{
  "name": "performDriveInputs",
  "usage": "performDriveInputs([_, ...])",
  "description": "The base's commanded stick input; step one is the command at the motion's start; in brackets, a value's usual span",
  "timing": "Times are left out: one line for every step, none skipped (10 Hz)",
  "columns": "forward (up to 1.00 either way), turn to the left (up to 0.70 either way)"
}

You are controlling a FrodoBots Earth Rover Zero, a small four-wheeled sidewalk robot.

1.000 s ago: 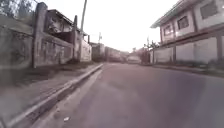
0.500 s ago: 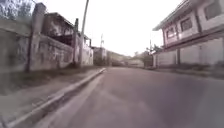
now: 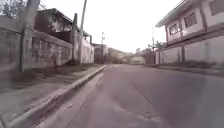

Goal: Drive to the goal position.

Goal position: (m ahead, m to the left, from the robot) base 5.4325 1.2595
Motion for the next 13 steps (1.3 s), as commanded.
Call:
performDriveInputs([1.00, 0.00])
performDriveInputs([1.00, -0.11])
performDriveInputs([1.00, -0.32])
performDriveInputs([1.00, -0.39])
performDriveInputs([1.00, -0.39])
performDriveInputs([1.00, -0.40])
performDriveInputs([1.00, -0.40])
performDriveInputs([1.00, -0.31])
performDriveInputs([1.00, -0.13])
performDriveInputs([1.00, -0.01])
performDriveInputs([1.00, -0.07])
performDriveInputs([1.00, -0.12])
performDriveInputs([1.00, -0.17])
